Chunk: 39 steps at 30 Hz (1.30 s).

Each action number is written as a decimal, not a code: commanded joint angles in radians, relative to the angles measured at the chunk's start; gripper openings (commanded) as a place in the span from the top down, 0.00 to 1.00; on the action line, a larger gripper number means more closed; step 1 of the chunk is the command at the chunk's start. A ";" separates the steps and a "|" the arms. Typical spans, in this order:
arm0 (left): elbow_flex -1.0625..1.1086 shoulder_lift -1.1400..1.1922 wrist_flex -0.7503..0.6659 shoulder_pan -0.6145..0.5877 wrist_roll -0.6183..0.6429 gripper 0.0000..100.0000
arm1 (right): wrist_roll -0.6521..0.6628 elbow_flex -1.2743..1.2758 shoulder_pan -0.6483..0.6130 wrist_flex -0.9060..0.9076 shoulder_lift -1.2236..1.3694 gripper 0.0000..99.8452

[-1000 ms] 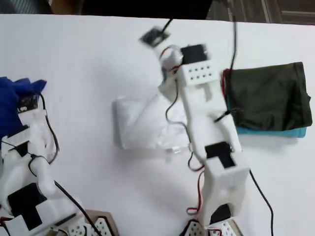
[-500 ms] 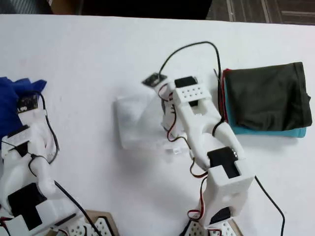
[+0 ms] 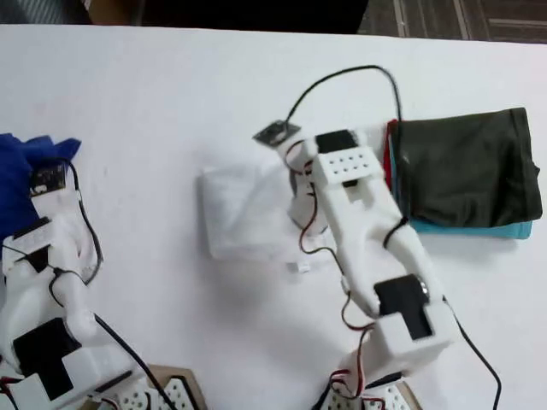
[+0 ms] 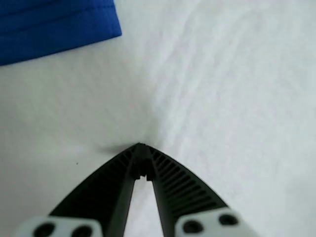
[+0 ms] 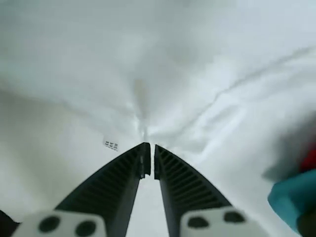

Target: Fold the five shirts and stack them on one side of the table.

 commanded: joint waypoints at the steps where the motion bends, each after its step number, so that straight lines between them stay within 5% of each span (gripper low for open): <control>1: -0.002 -0.037 -0.020 -0.005 0.006 0.97 | -0.006 -0.005 0.013 0.010 -0.097 0.97; 5: -0.002 -0.037 -0.020 -0.005 0.006 0.97 | -0.002 -0.002 -0.067 0.008 -0.099 0.96; 11: -0.002 -0.037 -0.020 -0.005 0.006 0.97 | 0.117 0.043 -0.120 -0.001 -0.097 0.77; 18: -0.002 -0.037 -0.020 -0.005 0.006 0.97 | 0.141 0.172 -0.013 -0.148 -0.096 0.77; 28: -0.002 -0.037 -0.020 -0.005 0.006 0.97 | 0.141 0.264 0.114 -0.223 -0.097 0.98; 39: -0.002 -0.037 -0.020 -0.005 0.006 0.97 | 0.143 0.253 0.197 -0.180 -0.128 0.98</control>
